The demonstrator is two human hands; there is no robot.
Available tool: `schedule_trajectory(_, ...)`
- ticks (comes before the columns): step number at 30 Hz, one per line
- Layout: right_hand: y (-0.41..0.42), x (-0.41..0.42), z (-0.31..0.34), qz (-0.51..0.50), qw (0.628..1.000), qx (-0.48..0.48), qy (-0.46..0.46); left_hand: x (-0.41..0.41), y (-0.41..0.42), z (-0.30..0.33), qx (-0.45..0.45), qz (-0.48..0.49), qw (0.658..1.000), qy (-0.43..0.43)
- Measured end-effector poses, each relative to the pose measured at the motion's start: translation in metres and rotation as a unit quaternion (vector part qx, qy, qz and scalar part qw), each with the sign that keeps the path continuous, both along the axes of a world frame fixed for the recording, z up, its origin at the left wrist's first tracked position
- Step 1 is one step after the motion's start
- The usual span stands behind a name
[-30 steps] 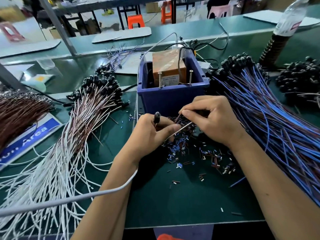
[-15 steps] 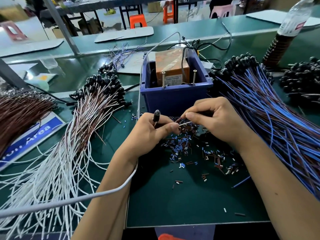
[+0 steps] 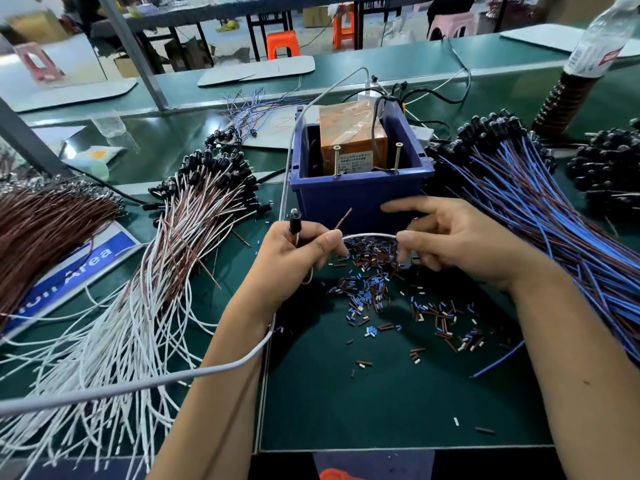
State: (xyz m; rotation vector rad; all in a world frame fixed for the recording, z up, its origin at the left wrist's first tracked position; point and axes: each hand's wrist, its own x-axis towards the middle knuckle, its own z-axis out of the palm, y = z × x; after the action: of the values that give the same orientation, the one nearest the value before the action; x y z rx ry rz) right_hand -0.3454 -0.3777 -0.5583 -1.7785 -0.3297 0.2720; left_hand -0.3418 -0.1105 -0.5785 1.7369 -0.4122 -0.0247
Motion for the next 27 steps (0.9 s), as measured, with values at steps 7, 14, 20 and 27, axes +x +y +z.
schedule_trajectory(7,-0.016,-0.004,0.003,0.096,0.975,0.201,-0.007,0.004,0.004,-0.001,-0.084,0.025,0.994,0.060)
schedule_trajectory(14,0.005,-0.006,-0.001,0.198,0.892,0.405,0.006,0.002,0.000,0.000,-0.171,0.045,0.983,0.042)
schedule_trajectory(20,0.026,-0.014,0.002,0.107,0.956,0.273,-0.015,-0.010,-0.007,0.013,-0.264,-0.035,0.963,0.030)
schedule_trajectory(27,0.061,-0.028,-0.002,0.176,0.981,0.055,0.053,-0.018,-0.021,0.012,-0.175,-0.099,0.973,0.117)
